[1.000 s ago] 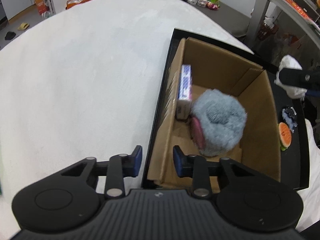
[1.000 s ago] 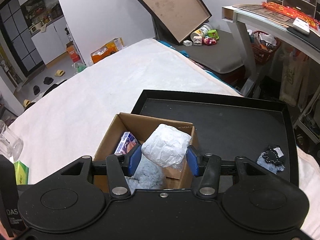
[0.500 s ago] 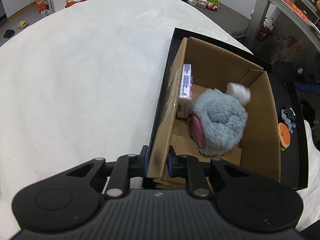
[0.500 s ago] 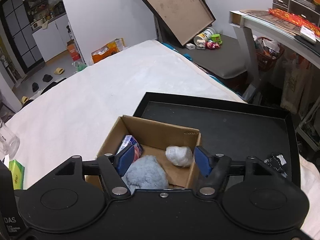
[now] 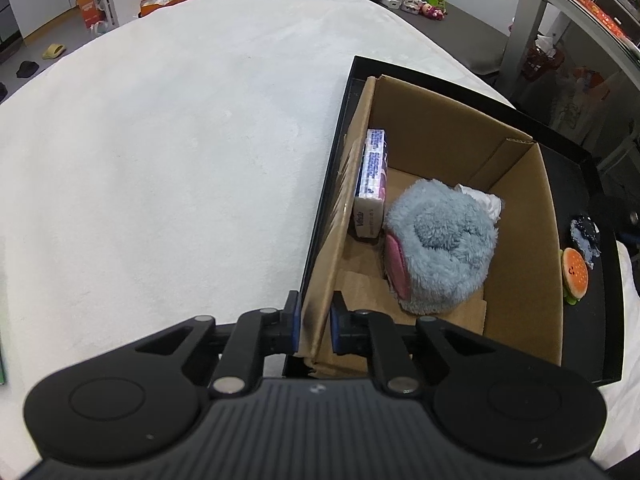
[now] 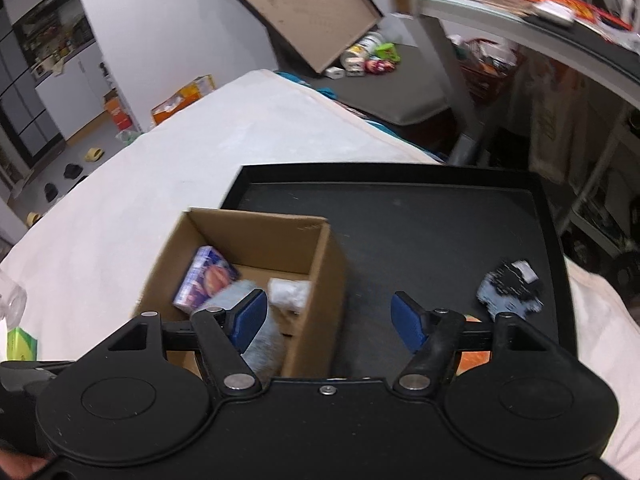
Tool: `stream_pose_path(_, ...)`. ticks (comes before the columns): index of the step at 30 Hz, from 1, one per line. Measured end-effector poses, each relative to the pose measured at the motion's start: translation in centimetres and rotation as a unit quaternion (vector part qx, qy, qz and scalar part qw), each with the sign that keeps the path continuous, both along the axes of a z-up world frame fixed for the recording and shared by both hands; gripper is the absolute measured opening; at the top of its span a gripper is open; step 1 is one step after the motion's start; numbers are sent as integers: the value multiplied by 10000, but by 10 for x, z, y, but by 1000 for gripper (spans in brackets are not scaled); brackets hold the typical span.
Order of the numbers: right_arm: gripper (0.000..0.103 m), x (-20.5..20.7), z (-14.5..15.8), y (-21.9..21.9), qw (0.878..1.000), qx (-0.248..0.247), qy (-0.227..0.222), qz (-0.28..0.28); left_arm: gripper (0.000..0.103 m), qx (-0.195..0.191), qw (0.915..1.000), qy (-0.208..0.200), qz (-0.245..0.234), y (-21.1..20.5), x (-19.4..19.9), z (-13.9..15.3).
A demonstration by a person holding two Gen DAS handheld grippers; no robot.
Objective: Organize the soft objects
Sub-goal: 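Move the right gripper to the hamburger plush and grasp it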
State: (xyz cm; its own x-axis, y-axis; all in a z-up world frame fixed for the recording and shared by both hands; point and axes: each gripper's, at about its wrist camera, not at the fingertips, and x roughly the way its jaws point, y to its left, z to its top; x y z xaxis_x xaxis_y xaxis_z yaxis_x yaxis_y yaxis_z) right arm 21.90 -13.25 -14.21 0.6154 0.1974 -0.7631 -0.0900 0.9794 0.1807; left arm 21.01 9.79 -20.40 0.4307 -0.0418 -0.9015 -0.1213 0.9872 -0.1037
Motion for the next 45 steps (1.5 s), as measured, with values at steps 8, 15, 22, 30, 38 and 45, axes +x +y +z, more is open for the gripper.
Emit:
stream_pose_path(8, 75, -6, -14, -33, 9994, -42, 139, -311, 37, 79, 9999, -87, -71, -14, 6, 11)
stream_pose_path(15, 78, -6, -25, -50, 9988, -35, 233, -427, 52, 284, 9996, -38, -18, -22, 10, 9)
stream_pose_path(22, 80, -2, -49, -62, 9973, -38, 503, -538, 54, 430, 9990, 74, 2, -28, 12, 4)
stream_pose_path(30, 80, 5, -71, -72, 9952, 32, 743, -629, 55, 579, 9982, 161, 17, -35, 18, -2)
stream_pose_path(38, 80, 13, -85, -77, 9939, 103, 909, -621, 55, 707, 9972, 254, 15, -42, 22, -6)
stream_pose_path(45, 80, 21, -97, -80, 9926, 174, 1019, -632, 55, 797, 9963, 334, -4, -44, 25, -10)
